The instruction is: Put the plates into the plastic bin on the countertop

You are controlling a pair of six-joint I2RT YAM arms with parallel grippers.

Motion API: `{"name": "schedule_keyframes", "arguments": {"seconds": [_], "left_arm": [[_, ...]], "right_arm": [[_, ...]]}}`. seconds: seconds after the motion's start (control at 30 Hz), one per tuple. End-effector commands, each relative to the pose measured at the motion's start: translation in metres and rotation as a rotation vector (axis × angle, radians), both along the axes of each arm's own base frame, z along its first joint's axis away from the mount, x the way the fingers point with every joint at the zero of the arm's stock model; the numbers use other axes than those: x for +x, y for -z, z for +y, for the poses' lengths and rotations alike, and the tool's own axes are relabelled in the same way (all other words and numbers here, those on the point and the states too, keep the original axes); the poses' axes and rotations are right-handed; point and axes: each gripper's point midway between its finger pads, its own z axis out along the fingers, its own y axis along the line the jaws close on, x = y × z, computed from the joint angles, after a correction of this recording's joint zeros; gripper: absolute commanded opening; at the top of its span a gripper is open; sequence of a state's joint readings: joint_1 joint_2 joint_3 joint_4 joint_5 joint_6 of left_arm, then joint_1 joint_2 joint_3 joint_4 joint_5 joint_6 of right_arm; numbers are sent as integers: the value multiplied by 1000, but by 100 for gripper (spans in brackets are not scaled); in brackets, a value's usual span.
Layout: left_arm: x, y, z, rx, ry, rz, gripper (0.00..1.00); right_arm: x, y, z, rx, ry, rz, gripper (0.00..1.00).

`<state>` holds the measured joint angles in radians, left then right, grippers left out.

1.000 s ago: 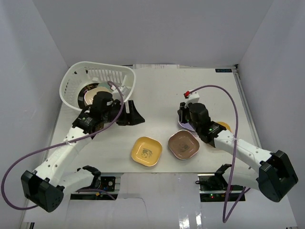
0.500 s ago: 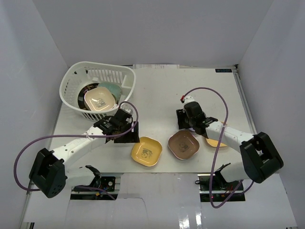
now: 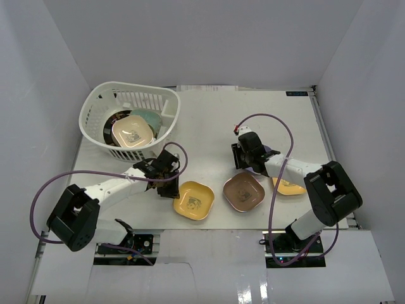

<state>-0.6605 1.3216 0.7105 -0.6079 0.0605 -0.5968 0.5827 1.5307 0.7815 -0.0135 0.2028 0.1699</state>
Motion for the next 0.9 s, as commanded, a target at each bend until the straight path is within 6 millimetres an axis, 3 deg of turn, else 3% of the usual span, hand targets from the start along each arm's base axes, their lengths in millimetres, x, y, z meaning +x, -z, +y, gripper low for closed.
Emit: {"name": "schedule_keyframes", "arguments": {"seconds": [0.0, 0.07, 0.1, 0.23, 0.33, 0.4, 0.47, 0.5, 0.57, 0.6, 0.67, 0.7, 0.73, 0.77, 0.87], "left_arm": [[0, 0, -5, -24, 20, -13, 28], [0, 0, -4, -23, 17, -17, 17], [2, -2, -3, -20, 15, -27, 2], [20, -32, -7, -46, -4, -133, 0], [41, -79, -16, -105, -15, -264, 0], [58, -125, -21, -156, -35, -371, 0], [69, -156, -19, -155, -51, -448, 0], [86, -189, -13, -144, -99, -542, 0], [100, -215, 4, -74, -139, -625, 0], [110, -239, 12, -57, -176, -684, 0], [129, -250, 41, 55, -268, -741, 0], [141, -255, 63, 99, -318, -762, 0], [159, -263, 98, 120, -425, -795, 0], [159, -263, 98, 124, -422, -796, 0], [171, -255, 138, 163, -536, -801, 0]], "right_arm": [[21, -18, 11, 29, -3, -71, 42], [22, -17, 10, 25, -2, -71, 35], [23, -18, 10, 20, 2, -76, 30], [28, -23, 10, 15, -6, -98, 18], [32, -36, 15, 35, -23, -132, 9], [33, -47, 18, 57, -32, -161, 8], [33, -55, 19, 71, -35, -182, 8], [32, -59, 17, 77, -34, -194, 8], [31, -65, 17, 86, -35, -206, 8], [30, -71, 17, 96, -40, -218, 8], [26, -76, 21, 120, -63, -223, 8], [24, -84, 23, 138, -73, -238, 8], [20, -88, 27, 156, -94, -243, 8], [19, -91, 28, 162, -97, -248, 8], [14, -99, 36, 178, -127, -256, 8]]}}
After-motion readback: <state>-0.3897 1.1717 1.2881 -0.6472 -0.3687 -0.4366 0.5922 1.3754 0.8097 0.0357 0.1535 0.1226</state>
